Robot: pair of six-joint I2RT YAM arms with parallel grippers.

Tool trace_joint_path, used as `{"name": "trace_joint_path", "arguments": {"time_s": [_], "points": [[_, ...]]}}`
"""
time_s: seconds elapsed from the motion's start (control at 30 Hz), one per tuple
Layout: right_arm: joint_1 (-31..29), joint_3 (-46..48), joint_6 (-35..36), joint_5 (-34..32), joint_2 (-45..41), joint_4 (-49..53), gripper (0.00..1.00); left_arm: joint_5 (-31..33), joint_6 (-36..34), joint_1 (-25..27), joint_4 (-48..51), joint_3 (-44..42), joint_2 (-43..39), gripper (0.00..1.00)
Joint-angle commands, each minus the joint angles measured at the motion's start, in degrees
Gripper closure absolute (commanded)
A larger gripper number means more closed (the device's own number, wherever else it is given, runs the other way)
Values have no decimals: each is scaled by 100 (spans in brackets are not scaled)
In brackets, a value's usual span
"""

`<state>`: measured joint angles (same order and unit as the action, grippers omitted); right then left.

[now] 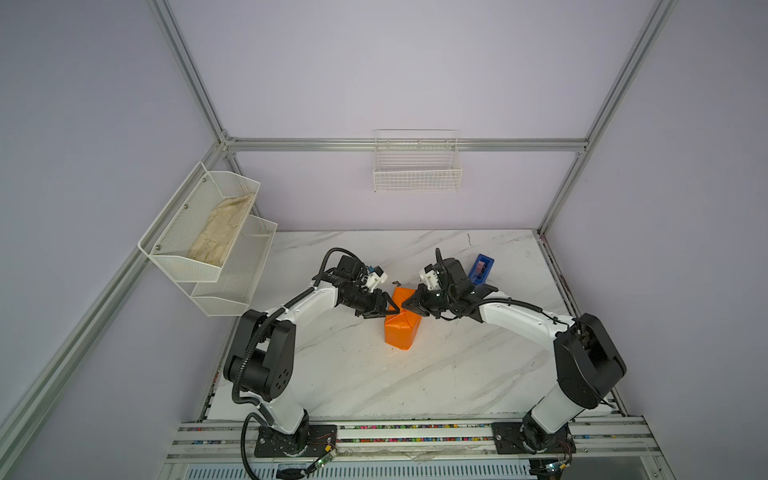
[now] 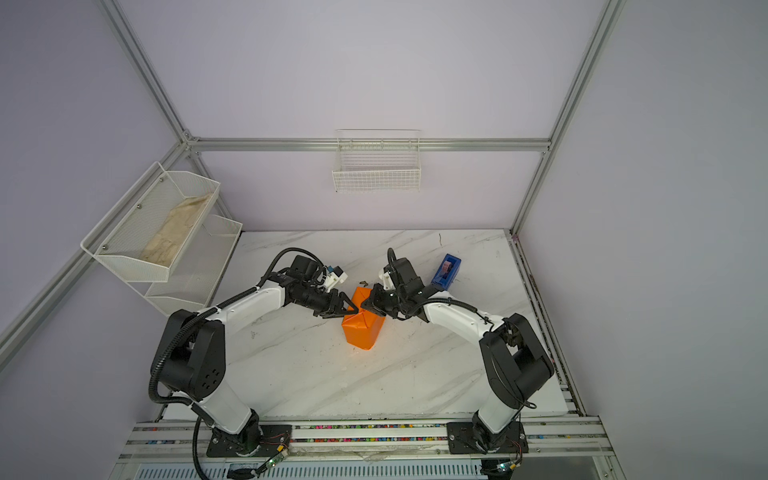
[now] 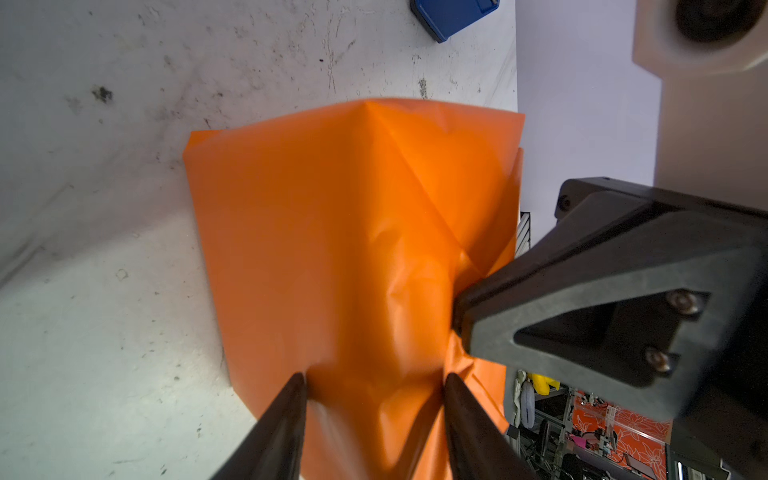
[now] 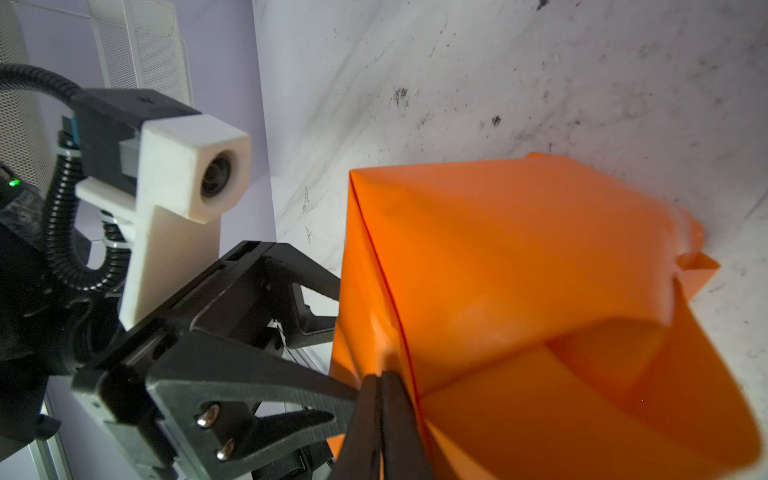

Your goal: Wrap the gift box in paper

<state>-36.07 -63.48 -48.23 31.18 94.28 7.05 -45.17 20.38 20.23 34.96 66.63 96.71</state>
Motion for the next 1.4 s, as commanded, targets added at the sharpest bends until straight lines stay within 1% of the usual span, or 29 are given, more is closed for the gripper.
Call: {"name": "trace_joint_path", "arguments": {"time_s": [0.0,0.13,0.4,0.6,0.63,0.73,0.83,1.1,1.23,1.3,1.37], "points": [[39,188,108,-420,148,780,92,67,147,165,249,92,-178,46],[39,203,121,-412,154,780,92,121,216,183,187,13,-125,45],[39,225,127,-455,126,827,92,228,134,192,187,-333,-38,59],[39,197,156,-439,169,816,92,297,105,192,204,-397,-29,55],[39,196,160,-434,169,816,92,329,119,184,198,-366,-37,56],[39,193,160,-435,183,816,92,370,214,158,135,-212,-53,62],[39,217,165,-442,180,824,93,182,264,140,83,15,18,63],[39,224,165,-418,178,816,92,269,238,109,105,586,199,54],[39,170,178,-411,199,842,93,234,195,87,217,995,450,54],[39,163,181,-423,189,851,93,199,156,80,265,1059,514,57],[39,153,182,-430,195,859,93,214,75,88,356,1046,551,64]]}}
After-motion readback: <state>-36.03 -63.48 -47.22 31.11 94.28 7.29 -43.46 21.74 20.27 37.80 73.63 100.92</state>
